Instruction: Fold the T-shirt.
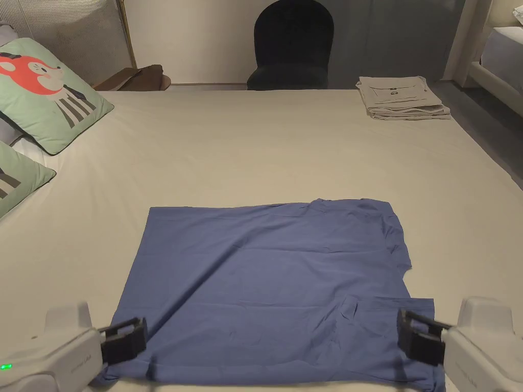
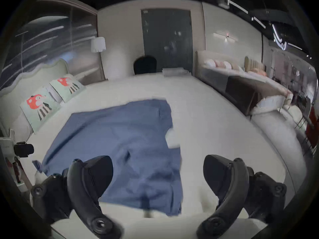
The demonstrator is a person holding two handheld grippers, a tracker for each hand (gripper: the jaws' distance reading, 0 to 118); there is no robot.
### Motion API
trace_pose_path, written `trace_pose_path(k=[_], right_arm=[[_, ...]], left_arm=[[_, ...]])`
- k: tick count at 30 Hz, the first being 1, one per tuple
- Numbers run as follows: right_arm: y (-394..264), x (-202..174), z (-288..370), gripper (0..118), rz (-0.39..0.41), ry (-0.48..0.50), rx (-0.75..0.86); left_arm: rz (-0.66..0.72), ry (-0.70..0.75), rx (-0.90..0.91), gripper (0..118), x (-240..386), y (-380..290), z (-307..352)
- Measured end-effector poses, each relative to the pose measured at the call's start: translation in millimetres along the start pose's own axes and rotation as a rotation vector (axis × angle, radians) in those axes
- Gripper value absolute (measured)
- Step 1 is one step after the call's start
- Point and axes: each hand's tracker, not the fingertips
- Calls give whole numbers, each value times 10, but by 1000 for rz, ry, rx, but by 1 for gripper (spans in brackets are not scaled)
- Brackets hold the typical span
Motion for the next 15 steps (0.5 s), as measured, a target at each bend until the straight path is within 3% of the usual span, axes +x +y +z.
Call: trace_pose_path(k=[9, 11, 13, 14, 15], right_arm=[[573, -463, 101, 106, 49, -4, 252], [599, -519, 129, 96, 62, -14, 294], [602, -557, 166, 64, 71, -25, 317], [598, -573, 185, 46, 76, -33, 333], [589, -588, 191, 21, 83, -42, 346]], left_arm=[[-94, 4, 378, 108, 652, 522, 242], [-113, 5, 431, 103, 735, 538, 265], [-121, 3, 450, 74, 794, 521, 284], [-127, -8, 454, 51, 810, 519, 289], [-129, -13, 452, 13, 825, 516, 291]])
